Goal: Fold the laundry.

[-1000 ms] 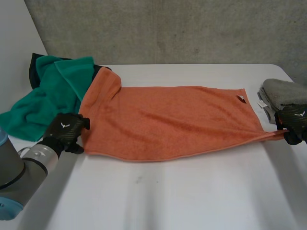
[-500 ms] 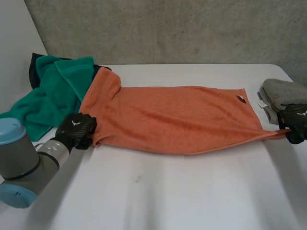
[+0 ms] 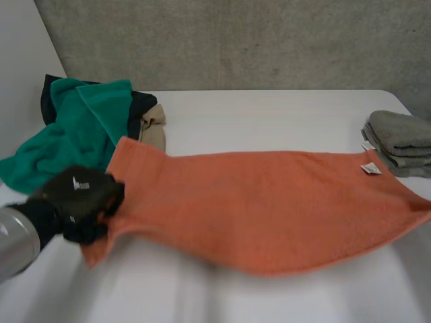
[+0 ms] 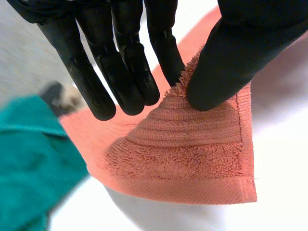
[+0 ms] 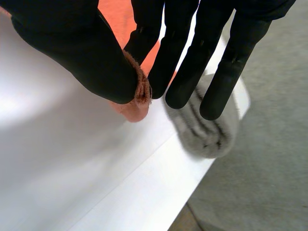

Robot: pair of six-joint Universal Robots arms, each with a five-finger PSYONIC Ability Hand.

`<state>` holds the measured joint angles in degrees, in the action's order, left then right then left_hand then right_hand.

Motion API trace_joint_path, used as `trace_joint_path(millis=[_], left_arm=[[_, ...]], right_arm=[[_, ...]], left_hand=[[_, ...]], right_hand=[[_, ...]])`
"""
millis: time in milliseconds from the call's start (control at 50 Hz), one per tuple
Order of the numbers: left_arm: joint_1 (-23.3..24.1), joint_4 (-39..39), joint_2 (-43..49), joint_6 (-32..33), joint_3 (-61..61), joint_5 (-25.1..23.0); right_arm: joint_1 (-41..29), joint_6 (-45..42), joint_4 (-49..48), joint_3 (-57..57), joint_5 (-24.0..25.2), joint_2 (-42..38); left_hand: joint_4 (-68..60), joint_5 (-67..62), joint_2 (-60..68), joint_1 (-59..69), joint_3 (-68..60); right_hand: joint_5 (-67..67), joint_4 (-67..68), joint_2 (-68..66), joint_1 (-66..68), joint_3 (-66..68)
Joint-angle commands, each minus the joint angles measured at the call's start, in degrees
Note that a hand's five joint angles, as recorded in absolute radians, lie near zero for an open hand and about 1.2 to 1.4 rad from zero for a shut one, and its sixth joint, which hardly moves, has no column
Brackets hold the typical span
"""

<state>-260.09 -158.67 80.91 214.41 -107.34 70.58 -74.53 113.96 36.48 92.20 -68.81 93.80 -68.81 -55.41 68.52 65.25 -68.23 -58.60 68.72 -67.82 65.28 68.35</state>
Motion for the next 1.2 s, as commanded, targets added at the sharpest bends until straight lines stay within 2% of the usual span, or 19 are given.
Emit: trace_joint_path(millis=[20,120,180,280,440,700,720,740,760,800,860,960,1140,1200], left_arm=[[-0.3,-2.8,8.4,9.5,-2.2,0.8],[-0.1,-12.3,18.8,8.4,1.7,1.0],[0.7,-15.4,23.2,7.5,4.6,1.1],[1.6,-19.7,32.0,4.5,13.4,3.7],[5.1,-21.4,42.1,3.7,26.3,9.6],[7.4,-21.2,54.0,3.6,43.9,13.6],[7.6,-21.2,54.3,3.6,44.6,13.6],[8.0,-21.2,55.0,3.6,45.5,13.7],[8.2,-21.4,55.1,3.6,46.0,13.7],[8.7,-21.5,55.1,3.4,46.9,13.7],[9.5,-21.5,55.0,2.9,48.0,13.7],[9.6,-21.1,49.7,1.4,47.2,14.0],[7.9,-21.8,33.9,-1.6,32.4,12.7],[7.4,-22.6,31.6,-1.6,27.5,11.9]], right_arm=[[0.1,0.2,-2.2,1.4,0.1,-3.0],[-0.3,7.2,-11.0,0.1,-0.5,-12.4],[-0.5,10.2,-14.6,-0.3,-0.6,-15.2],[-5.1,17.1,-24.4,-2.5,-2.2,-20.4],[-12.6,19.4,-33.8,-9.7,-10.6,-29.1],[-17.6,19.3,-37.8,-24.5,-16.0,-42.8],[-17.7,19.4,-37.9,-25.7,-16.7,-43.3],[-18.1,19.3,-38.0,-28.0,-18.9,-44.8],[-18.5,19.3,-37.9,-29.2,-20.0,-45.5],[-19.2,19.4,-37.8,-31.0,-22.1,-46.5],[-20.6,20.1,-38.2,-32.5,-24.2,-46.5],[-21.2,22.8,-38.5,-31.3,-22.6,-43.1],[-19.5,29.8,-37.4,-21.0,-14.9,-29.0],[-17.3,30.0,-35.0,-17.2,-12.7,-25.3]], left_hand=[[-11.2,-14.6,11.5,14.8,-11.8],[-11.2,-14.6,11.5,14.8,-11.8],[-11.2,-14.6,11.5,14.8,-11.8],[-11.2,-14.6,11.5,14.8,-11.8],[-11.2,-14.6,11.5,14.8,-11.8],[-11.0,-14.4,11.3,14.6,-11.6],[6.3,2.9,-6.0,-2.7,5.7],[49.6,46.2,-49.3,-46.0,49.0],[58.8,55.4,-58.5,-55.2,58.2],[58.8,55.4,-58.5,-55.2,58.2],[58.8,55.4,-58.5,-55.2,58.2],[58.8,55.4,-58.5,-55.2,58.2],[58.8,55.4,-58.5,-55.2,58.2],[58.8,55.4,-58.5,-55.2,58.2]], right_hand=[[-11.4,11.3,-12.2,14.7,11.6],[-11.4,11.3,-12.2,14.7,11.6],[-11.4,11.3,-12.2,14.7,11.6],[-11.4,11.3,-12.2,14.7,11.6],[-11.4,11.3,-12.2,14.7,11.6],[-11.4,11.3,-12.2,14.7,11.6],[-11.4,11.3,-12.2,14.7,11.6],[33.3,-33.5,32.6,-30.0,-33.1],[58.6,-58.7,57.8,-55.3,-58.4],[58.6,-58.7,57.8,-55.3,-58.4],[58.6,-58.7,57.8,-55.3,-58.4],[58.6,-58.7,57.8,-55.3,-58.4],[58.6,-58.7,57.8,-55.3,-58.4],[58.6,-58.7,57.8,-55.3,-58.4]])
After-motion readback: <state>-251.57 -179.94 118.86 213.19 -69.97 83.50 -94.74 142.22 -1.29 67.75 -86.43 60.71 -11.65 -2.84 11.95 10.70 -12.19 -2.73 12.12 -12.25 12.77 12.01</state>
